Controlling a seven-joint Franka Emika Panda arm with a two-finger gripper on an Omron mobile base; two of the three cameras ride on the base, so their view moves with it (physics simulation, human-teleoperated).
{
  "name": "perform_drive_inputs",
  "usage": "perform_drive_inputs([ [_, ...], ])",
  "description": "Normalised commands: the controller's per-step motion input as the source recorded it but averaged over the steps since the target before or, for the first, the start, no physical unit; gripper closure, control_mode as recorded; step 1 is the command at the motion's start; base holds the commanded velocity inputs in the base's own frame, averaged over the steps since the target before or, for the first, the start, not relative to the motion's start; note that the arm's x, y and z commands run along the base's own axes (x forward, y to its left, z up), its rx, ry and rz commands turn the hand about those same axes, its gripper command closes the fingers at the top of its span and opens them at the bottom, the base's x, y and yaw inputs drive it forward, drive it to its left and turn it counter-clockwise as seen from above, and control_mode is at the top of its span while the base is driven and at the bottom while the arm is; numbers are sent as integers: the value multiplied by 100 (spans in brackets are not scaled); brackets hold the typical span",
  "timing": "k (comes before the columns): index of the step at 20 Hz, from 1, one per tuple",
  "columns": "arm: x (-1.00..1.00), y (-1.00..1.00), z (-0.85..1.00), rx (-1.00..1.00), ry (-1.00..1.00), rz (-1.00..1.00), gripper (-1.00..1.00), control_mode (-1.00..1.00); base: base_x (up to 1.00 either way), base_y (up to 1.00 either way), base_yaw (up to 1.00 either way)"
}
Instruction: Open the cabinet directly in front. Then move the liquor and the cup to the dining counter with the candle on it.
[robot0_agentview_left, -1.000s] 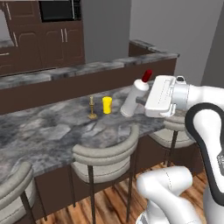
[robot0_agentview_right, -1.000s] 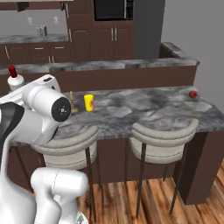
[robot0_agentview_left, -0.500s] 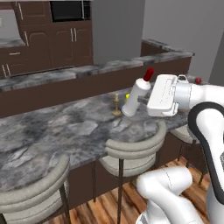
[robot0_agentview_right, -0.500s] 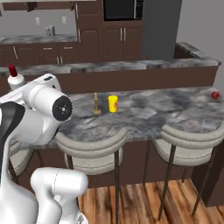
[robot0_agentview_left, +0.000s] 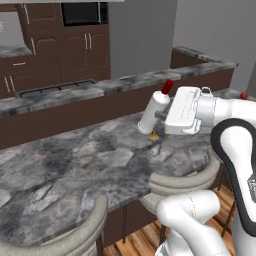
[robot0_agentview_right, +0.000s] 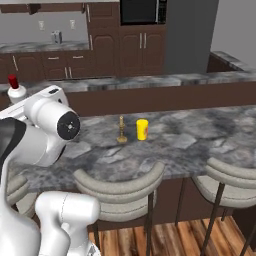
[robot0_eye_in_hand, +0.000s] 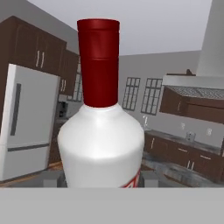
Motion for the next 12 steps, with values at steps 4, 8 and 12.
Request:
perform_drive_inputs([
  [4,0,0,0,0,0,0,100,100,1,0,0],
  [8,17,0,-6,0,10,-31,100,-100,0,0,0],
  [12,19,0,-18,-7,19,-64,100,-100,0,0,0],
])
